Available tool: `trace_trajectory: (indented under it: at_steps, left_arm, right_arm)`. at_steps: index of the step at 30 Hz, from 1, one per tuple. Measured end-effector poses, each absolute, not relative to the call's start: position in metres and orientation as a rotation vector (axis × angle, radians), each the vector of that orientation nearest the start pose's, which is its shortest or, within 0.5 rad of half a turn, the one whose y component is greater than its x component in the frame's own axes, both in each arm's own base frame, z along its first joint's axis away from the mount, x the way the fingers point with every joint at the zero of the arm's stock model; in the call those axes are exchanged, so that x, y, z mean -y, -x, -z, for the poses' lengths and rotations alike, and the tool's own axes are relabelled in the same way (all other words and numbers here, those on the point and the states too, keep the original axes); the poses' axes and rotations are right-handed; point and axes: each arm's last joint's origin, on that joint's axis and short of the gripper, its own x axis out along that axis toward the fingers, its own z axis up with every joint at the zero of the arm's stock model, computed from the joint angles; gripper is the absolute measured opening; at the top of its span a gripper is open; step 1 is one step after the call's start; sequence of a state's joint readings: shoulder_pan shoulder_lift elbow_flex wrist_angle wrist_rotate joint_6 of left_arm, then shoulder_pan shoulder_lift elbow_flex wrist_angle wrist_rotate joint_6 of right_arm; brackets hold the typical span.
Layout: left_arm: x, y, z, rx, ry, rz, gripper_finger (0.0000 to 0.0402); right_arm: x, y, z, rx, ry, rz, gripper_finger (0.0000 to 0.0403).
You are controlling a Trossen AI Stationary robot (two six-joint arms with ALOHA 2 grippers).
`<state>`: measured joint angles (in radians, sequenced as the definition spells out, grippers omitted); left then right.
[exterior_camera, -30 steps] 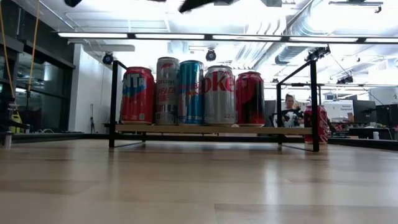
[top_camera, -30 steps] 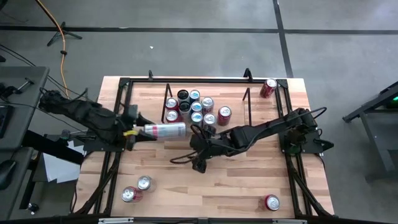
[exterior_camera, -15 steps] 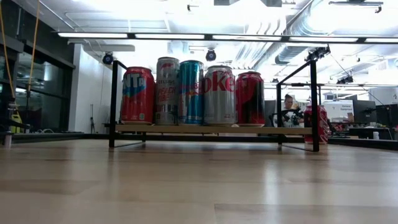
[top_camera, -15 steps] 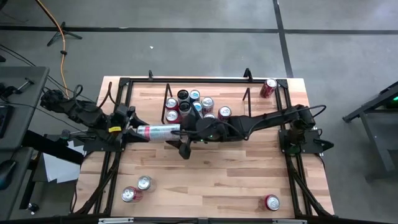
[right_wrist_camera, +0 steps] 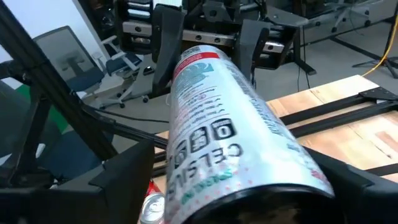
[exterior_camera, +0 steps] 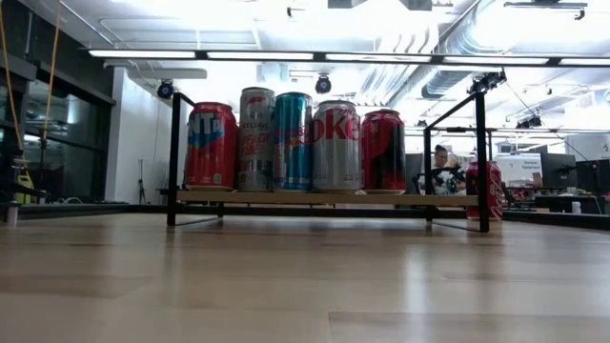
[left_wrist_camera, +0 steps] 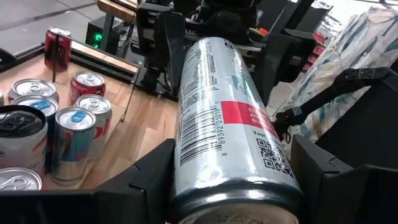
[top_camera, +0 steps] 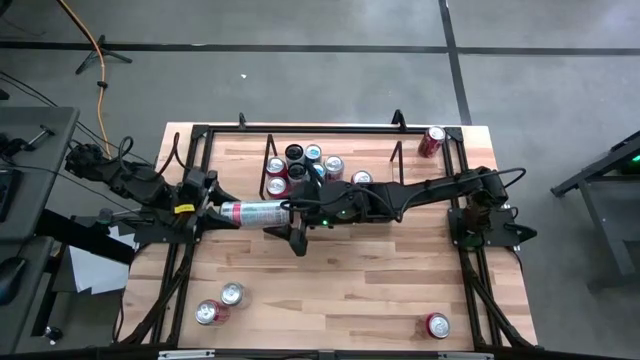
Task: Place canned beverage on shelf
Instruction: Put the white-pink soda can on the shelf aligned with the other white-pink soda cans
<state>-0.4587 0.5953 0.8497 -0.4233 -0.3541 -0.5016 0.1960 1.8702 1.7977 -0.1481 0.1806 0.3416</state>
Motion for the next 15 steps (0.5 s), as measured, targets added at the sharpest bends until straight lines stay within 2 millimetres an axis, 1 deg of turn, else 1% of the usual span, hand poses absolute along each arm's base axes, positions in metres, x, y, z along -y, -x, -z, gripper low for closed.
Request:
trace_trajectory:
  at_steps: [2, 5, 6, 8, 11, 13, 15]
  left_arm:
    - [0.043, -0.11, -0.355, -0.176, 0.433, 0.063, 0.0195]
    - [0.044, -0.111, -0.355, -0.179, 0.432, 0.069, 0.0198]
    - [0.044, -0.111, -0.355, -0.179, 0.433, 0.069, 0.0212]
    - [0.044, -0.111, -0.355, -0.182, 0.431, 0.068, 0.0252]
    - [0.044, -0.109, -0.355, -0.192, 0.434, 0.088, 0.0307]
    - [0.042, -0.106, -0.354, -0.206, 0.43, 0.088, 0.0327]
    - [0.039, -0.1, -0.354, -0.2, 0.427, 0.076, 0.0336]
  right_arm:
    - [-0.081, -0.433, -0.377, -0.211, -0.301, 0.024, 0.0301]
    - [-0.081, -0.433, -0.377, -0.211, -0.309, 0.024, 0.0247]
    - [-0.081, -0.433, -0.377, -0.213, -0.313, 0.025, 0.0242]
    - [-0.08, -0.43, -0.379, -0.235, -0.312, 0.029, 0.0242]
    - [-0.077, -0.419, -0.388, -0.363, -0.286, 0.063, 0.0242]
    - [-0.074, -0.408, -0.399, -0.46, -0.274, 0.11, 0.0242]
    - [-0.071, -0.399, -0.412, -0.523, -0.273, 0.164, 0.0242]
